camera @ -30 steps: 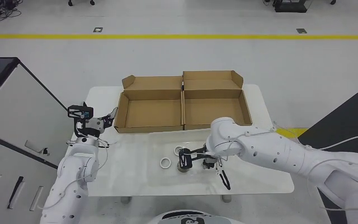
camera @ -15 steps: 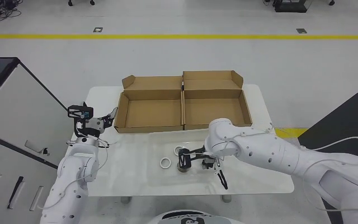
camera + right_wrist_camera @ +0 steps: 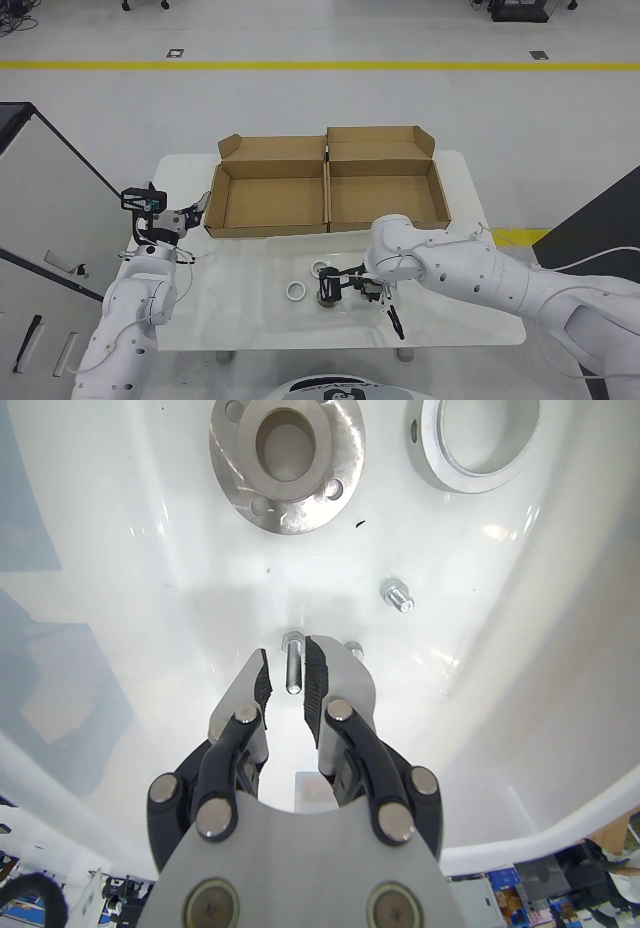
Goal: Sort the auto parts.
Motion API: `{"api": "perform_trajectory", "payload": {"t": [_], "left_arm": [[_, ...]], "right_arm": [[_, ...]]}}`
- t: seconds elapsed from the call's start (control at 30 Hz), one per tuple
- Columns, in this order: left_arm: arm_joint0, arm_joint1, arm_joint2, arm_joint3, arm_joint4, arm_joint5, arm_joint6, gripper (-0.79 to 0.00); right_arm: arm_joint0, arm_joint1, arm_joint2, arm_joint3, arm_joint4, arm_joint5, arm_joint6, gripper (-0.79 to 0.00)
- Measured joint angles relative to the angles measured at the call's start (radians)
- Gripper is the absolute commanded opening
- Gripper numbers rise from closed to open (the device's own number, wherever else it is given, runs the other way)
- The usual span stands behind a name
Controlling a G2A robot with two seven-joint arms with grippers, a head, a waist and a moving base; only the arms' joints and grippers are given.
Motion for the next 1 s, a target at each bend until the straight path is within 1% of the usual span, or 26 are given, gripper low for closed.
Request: {"api": "perform_trajectory", "payload": {"t": [0.23,0.37,0.53,0.7,0.9,1.0], "left_arm": [[0.000,0.000,0.000,0.000,0.000,0.000,0.000,0.000],[0.000,0.000,0.000,0.000,0.000,0.000,0.000,0.000],[0.000,0.000,0.000,0.000,0.000,0.000,0.000,0.000],[0.000,0.000,0.000,0.000,0.000,0.000,0.000,0.000],[0.000,0.000,0.000,0.000,0.000,0.000,0.000,0.000],[0.000,0.000,0.000,0.000,0.000,0.000,0.000,0.000]], "right_arm": [[0.003,-0.002,0.000,0.006,0.010,-0.001,-0.001,-0.785],[0.023,0.004,0.003,-0.009,0.033,0.000,0.000,-0.785],[0.063,0.028,0.016,-0.087,0.068,0.036,0.036,-0.785],[0.093,0.065,0.056,-0.170,0.119,0.053,0.053,-0.785],[0.100,0.111,0.103,-0.233,0.181,0.057,0.057,-0.785],[0.099,0.112,0.104,-0.234,0.183,0.057,0.057,-0.785]]}}
